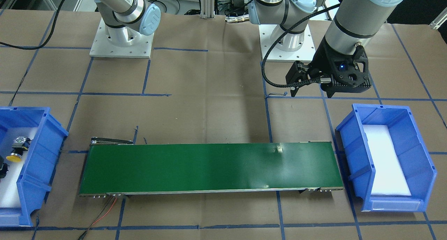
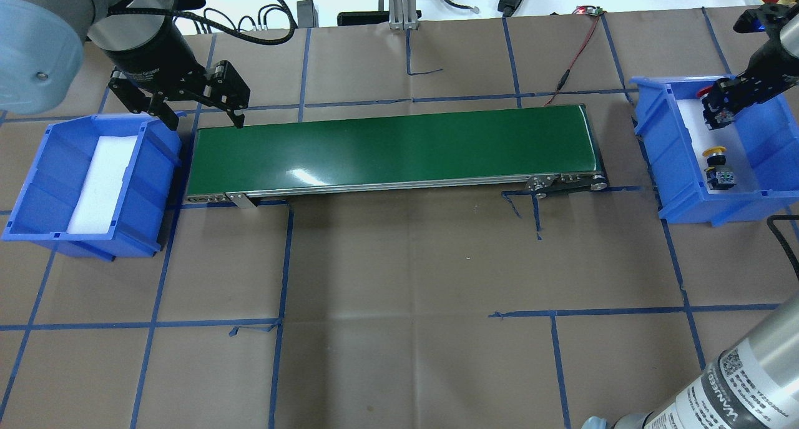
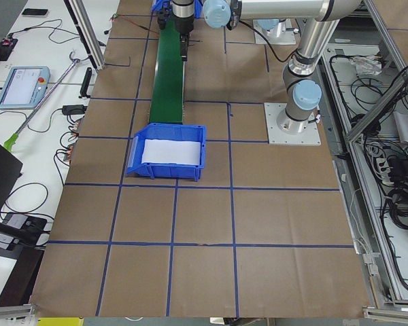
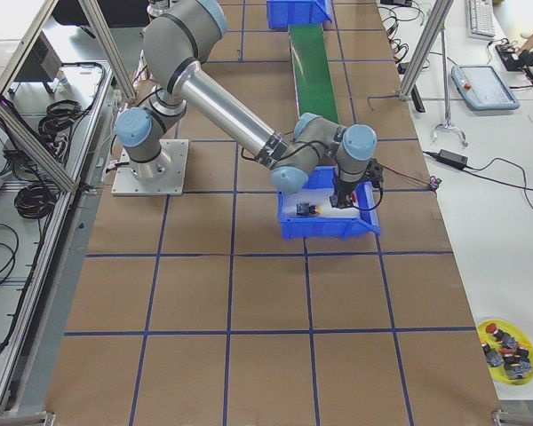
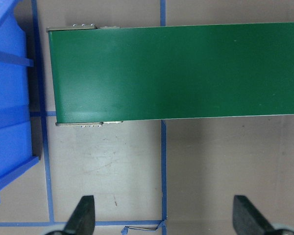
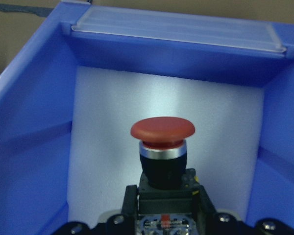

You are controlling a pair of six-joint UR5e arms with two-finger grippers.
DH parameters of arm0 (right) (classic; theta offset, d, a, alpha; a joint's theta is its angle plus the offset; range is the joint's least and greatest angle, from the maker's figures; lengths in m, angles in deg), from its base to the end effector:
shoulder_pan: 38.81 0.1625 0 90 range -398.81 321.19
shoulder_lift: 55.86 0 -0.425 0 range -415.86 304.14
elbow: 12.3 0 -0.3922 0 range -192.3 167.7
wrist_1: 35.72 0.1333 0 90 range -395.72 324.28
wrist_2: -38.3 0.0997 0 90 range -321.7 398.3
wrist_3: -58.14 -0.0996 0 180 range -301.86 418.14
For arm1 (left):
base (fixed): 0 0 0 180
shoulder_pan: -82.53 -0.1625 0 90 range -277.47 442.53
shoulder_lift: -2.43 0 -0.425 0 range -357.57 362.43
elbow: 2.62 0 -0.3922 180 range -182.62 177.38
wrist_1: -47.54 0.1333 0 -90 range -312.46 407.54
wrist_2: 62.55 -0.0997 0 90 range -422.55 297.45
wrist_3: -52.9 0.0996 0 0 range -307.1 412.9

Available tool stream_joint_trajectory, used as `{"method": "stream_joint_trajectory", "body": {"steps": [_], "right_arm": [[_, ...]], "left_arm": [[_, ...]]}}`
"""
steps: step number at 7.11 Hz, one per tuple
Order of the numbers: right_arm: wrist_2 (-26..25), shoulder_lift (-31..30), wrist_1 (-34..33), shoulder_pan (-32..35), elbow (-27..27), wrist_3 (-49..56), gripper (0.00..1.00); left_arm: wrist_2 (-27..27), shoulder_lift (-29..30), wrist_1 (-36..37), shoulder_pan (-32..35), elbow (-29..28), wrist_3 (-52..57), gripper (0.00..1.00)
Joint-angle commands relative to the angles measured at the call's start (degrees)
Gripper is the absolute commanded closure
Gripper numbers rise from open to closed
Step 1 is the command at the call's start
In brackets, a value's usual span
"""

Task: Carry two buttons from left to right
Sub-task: 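Carry the red button into the blue bin with the right gripper, then release the red button beside the yellow one and open the right gripper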

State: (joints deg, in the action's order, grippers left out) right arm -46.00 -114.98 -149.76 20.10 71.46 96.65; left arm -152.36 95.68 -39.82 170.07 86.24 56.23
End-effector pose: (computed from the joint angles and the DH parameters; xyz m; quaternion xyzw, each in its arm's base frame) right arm -0.2250 -0.6505 0.2636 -0.0644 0.9967 -0.0241 0.0438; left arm -0.1113 -0.5219 0.4737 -0.0076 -1.0000 0.0047 0.0014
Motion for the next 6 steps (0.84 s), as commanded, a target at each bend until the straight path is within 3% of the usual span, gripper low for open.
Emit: {"method": "stream_joint_trajectory", "body": {"steps": [1, 2, 3, 6], "right_arm": [[0.0, 2.1, -0.9, 0.1, 0.6, -0.1, 0.95], [0.0, 2.3, -0.9, 0.1, 0.5, 0.0, 0.61], [1.0, 2.3, -0.8, 0.1, 0.7, -0.1, 0.01], [1.9, 0.0, 0.4, 0.2, -1.1, -1.3, 0.00]], "left_arm": [[0.0, 0.0, 0.0, 0.0, 0.0, 0.0, 0.00], [0.0, 0.0, 0.0, 0.0, 0.0, 0.0, 0.00], [0.0, 0.0, 0.0, 0.0, 0.0, 0.0, 0.00], [0.1, 0.0, 0.0, 0.0, 0.0, 0.0, 0.00]]}}
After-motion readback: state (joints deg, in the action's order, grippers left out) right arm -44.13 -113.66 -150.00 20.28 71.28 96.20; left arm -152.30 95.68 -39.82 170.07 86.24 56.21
